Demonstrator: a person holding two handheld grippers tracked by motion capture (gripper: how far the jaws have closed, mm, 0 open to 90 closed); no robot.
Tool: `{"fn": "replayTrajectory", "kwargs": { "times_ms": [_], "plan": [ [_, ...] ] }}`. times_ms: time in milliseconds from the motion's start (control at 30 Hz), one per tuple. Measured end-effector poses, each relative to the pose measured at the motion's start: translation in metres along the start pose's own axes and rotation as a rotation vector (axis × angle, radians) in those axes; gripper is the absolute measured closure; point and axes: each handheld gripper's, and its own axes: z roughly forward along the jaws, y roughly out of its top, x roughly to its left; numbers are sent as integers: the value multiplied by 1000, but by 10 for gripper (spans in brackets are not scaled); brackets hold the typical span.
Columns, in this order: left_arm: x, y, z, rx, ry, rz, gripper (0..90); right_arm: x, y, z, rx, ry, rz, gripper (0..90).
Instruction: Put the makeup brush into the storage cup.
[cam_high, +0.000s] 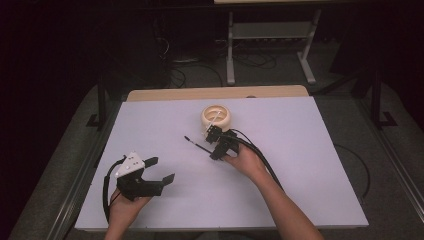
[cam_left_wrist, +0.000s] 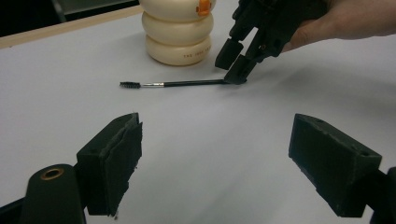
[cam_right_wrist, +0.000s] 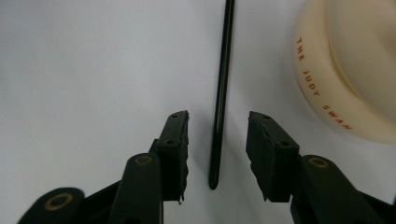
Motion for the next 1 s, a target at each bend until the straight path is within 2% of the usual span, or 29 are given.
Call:
{"fn": "replayTrajectory", "kwargs": {
  "times_ms": [467,800,1000],
  "plan": [
    [-1,0,1,1,-2,-5,170,1,3,9,41,-1,-7,704],
    [-1,0,2,-3,-3,-1,172,7,8,11,76,-13,3,845],
    [-2,-1,3,-1,-5,-1,172,3,10,11,85,2,28,851]
  ]
}}
